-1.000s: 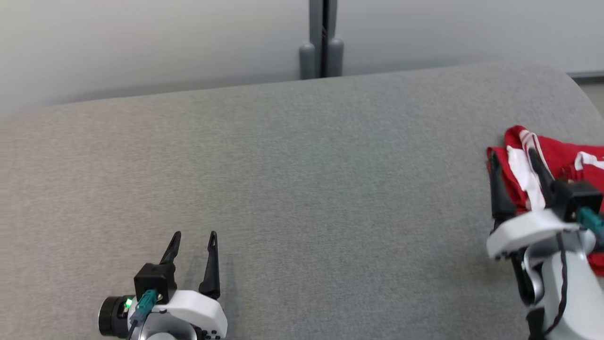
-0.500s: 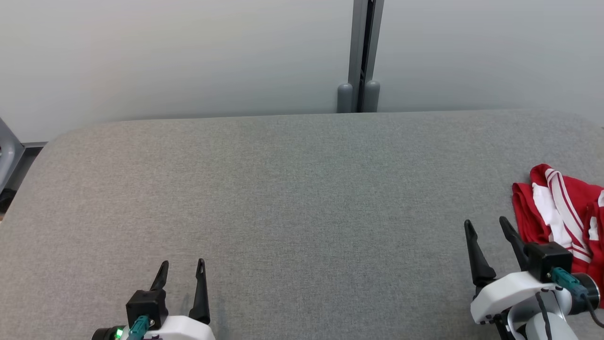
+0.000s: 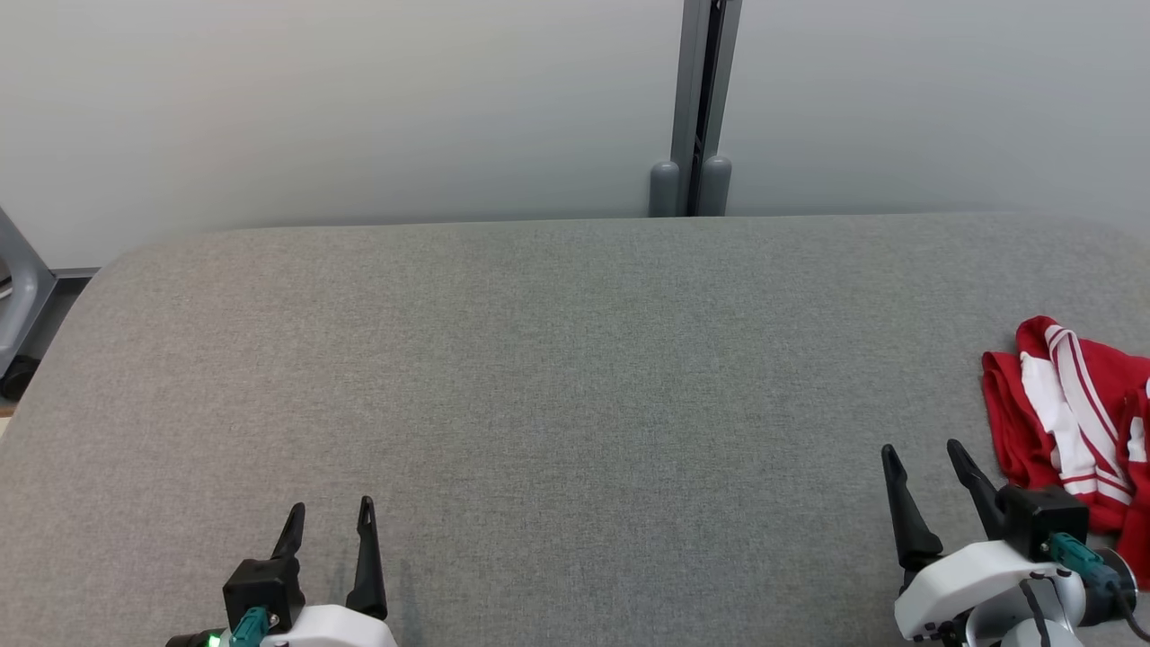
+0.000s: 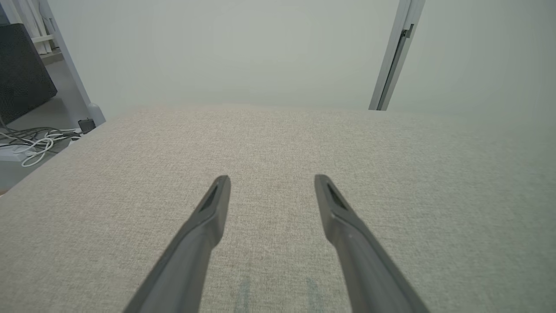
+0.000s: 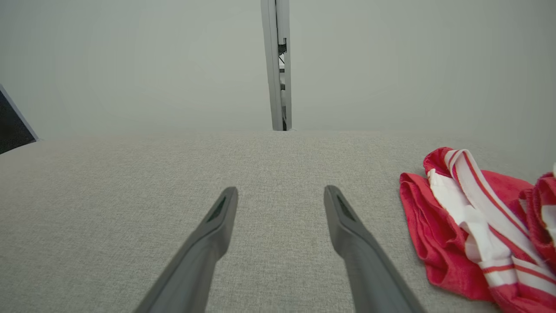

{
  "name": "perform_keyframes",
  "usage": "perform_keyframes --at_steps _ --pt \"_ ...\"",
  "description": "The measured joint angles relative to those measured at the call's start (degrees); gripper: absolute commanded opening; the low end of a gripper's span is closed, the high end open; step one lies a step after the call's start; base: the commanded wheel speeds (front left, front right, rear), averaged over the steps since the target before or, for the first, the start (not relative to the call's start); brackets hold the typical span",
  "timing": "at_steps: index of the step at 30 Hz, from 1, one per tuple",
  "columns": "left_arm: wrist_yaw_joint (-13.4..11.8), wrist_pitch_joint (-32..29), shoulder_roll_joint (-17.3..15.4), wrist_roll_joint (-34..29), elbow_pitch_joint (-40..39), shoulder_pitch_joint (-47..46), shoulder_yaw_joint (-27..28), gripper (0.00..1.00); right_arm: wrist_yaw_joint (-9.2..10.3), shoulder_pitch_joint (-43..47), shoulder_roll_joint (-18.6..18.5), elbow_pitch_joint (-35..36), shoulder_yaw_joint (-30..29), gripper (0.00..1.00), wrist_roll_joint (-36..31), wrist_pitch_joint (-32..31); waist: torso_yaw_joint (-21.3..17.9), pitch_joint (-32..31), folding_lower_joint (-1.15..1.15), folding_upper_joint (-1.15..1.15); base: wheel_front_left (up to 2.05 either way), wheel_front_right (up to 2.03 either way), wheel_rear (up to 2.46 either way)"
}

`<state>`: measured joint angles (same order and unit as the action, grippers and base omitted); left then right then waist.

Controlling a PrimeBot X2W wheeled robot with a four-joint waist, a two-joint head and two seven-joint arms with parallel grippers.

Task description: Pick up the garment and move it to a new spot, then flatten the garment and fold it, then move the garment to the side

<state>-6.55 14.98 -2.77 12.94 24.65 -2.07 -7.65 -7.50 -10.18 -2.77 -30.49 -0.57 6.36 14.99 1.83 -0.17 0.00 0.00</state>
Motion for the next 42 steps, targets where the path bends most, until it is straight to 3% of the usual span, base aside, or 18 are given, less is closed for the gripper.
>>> perform_keyframes --at_steps 42 --pt "0.7 0.0 0.0 1.0 0.7 0.5 2.0 1.0 0.0 1.3 0.0 1.1 -0.4 1.0 2.1 0.0 -1.4 0.0 0.0 0.0 0.0 0.0 0.0"
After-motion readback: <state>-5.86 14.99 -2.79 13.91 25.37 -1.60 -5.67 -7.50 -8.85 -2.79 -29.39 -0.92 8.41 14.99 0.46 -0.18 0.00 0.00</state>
